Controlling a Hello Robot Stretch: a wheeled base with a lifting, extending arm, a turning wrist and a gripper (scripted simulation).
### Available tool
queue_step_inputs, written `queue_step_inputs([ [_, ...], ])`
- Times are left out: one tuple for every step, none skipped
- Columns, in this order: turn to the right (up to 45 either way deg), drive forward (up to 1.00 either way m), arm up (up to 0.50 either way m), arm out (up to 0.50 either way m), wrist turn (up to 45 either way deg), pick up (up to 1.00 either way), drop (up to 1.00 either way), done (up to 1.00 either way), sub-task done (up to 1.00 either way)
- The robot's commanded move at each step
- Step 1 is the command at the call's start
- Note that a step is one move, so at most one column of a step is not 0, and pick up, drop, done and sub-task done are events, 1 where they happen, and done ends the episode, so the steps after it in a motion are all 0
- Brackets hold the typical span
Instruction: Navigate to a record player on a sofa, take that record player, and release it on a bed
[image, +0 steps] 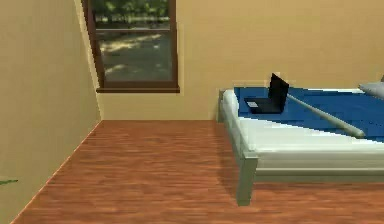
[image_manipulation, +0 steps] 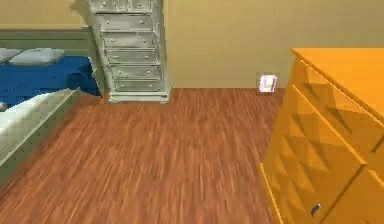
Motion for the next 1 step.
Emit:
queue_step_inputs([
  [45.0,0.00,0.00,0.00,0.0,0.00,0.00,0.00,0.00],
])
